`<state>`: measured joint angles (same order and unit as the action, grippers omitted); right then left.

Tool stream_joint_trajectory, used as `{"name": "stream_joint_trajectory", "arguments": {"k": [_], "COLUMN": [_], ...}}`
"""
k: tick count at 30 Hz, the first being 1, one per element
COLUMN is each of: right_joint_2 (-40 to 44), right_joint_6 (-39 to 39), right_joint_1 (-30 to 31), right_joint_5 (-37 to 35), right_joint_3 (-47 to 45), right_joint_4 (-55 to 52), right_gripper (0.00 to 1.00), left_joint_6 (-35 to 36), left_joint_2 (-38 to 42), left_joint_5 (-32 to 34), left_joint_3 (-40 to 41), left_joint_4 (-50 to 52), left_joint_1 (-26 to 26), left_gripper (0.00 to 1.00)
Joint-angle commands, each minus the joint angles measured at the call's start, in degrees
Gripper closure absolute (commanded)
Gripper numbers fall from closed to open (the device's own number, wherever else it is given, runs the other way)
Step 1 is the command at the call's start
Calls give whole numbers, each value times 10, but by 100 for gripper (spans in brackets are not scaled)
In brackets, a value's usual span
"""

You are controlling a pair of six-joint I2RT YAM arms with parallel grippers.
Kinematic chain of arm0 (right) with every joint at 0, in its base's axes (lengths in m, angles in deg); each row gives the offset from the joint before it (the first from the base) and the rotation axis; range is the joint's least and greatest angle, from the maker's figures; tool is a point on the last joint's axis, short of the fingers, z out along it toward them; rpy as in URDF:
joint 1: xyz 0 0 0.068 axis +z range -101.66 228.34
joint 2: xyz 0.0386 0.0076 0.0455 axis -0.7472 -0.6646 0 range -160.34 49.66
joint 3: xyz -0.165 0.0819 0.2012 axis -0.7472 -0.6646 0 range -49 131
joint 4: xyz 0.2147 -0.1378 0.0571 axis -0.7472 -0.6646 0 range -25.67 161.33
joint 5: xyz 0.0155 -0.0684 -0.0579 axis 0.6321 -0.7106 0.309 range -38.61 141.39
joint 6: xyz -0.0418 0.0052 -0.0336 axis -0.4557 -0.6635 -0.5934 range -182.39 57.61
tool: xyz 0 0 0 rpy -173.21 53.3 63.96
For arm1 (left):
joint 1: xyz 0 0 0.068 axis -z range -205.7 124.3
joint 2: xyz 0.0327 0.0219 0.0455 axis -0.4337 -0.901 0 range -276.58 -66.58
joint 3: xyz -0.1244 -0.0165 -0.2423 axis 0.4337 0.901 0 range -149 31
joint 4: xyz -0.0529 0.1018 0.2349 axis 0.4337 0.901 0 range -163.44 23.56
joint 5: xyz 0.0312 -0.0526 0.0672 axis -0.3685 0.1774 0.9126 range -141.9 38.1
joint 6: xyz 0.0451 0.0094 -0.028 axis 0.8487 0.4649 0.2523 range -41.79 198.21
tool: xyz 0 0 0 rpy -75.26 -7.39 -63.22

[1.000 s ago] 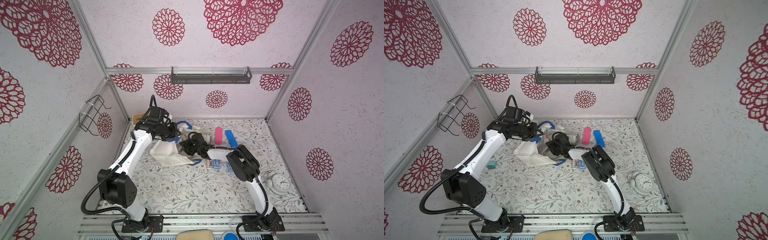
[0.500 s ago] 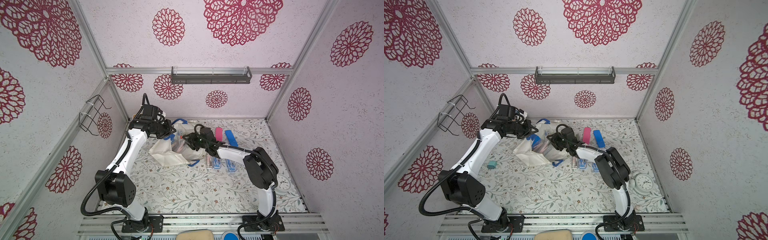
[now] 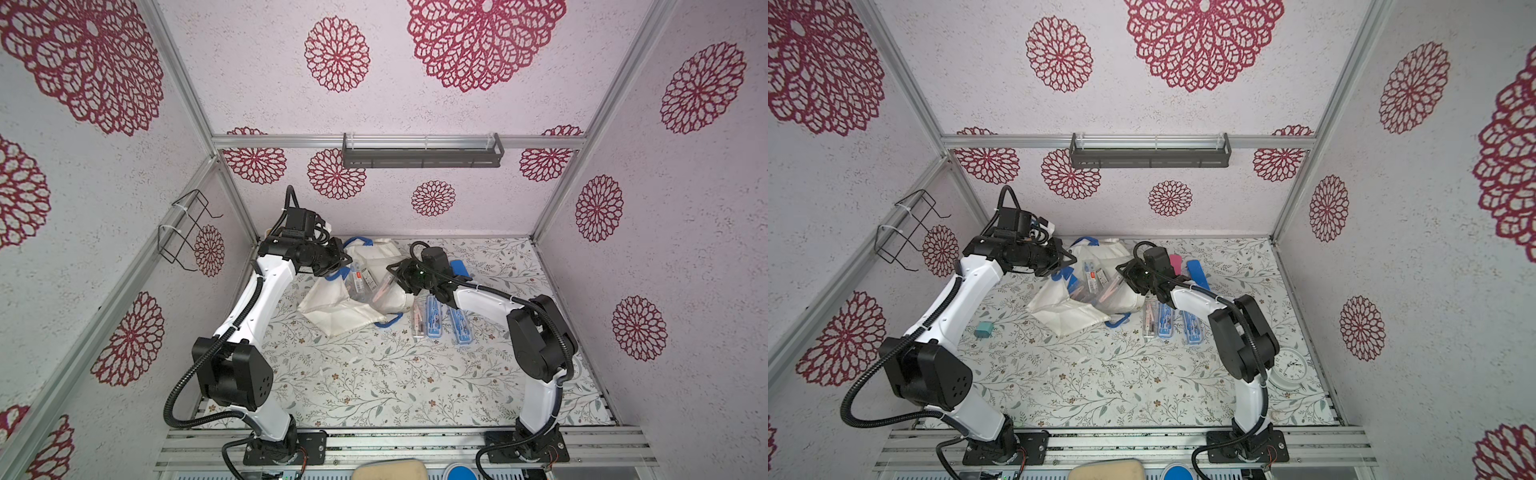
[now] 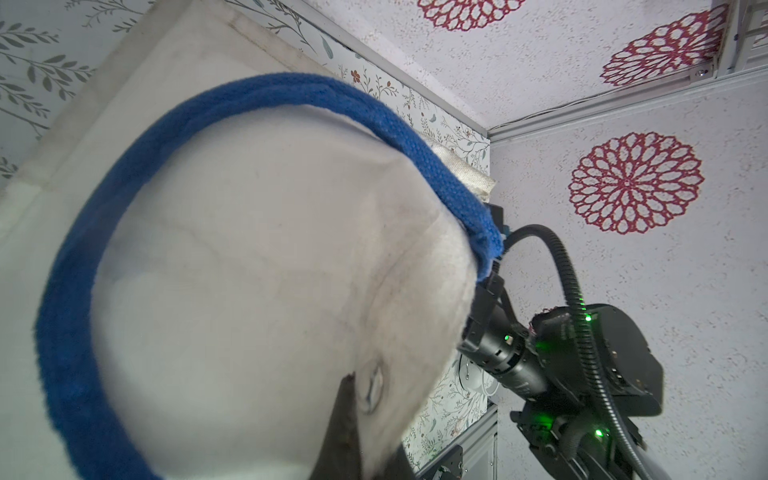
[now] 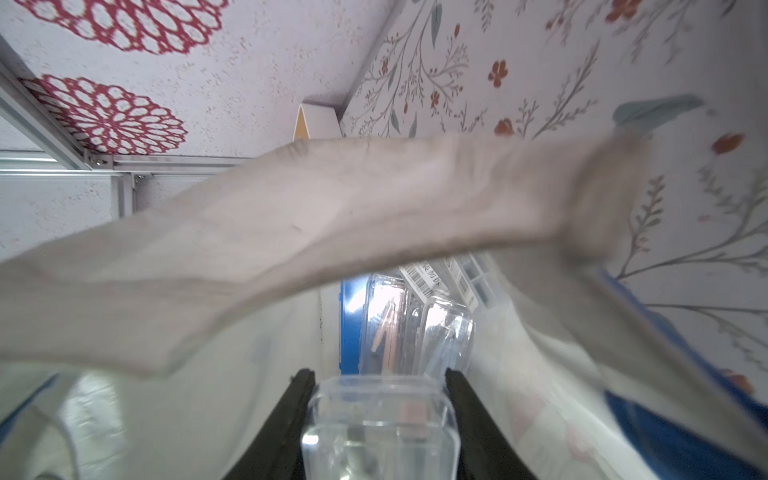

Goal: Take out the compass set from the canvas bag
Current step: Pick up the compass set from the canvas bag, then place the compass set at the center of the board.

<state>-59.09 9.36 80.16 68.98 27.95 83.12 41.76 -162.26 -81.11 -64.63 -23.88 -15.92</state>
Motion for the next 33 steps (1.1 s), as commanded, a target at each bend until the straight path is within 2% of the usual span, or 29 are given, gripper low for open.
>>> {"name": "stream_joint_trajectory", "arguments": {"k": [1, 4, 8, 12, 16, 20, 23, 30, 33], "right_joint_2": [69, 94, 122, 135, 115, 81, 60, -5, -23], "right_joint_6": [-30, -51, -124, -250, -401, -516, -566, -610, -611], "right_joint_1": [-35, -69, -129, -198, -255, -292, -294, -291, -285], "right_joint_5": [-12, -4, 32, 72, 76, 8, -58, -150, -166], "right_joint_3": [11, 16, 48, 89, 140, 163, 158, 130, 113], "right_joint_4": [-11, -36, -127, -278, -467, -615, -658, -677, -661], "right_gripper": [86, 86, 86, 86, 86, 88, 88, 88, 87], "left_joint_6": [4, 6, 5, 8, 14, 22, 26, 28, 27], "left_joint_2": [-7, -12, -18, -19, -19, -20, -21, -20, -18], "left_joint_5": [-22, -24, -30, -38, -44, -50, -56, -66, -69], "left_joint_3": [-22, -25, -29, -31, -36, -40, -39, -39, -36], "left_joint_4": [-17, -22, -29, -38, -39, -38, -38, -37, -37], "left_joint_1": [-2, -5, -12, -23, -30, -34, -35, -37, -37], "left_gripper": [100, 100, 100, 100, 100, 100, 100, 100, 100]}}
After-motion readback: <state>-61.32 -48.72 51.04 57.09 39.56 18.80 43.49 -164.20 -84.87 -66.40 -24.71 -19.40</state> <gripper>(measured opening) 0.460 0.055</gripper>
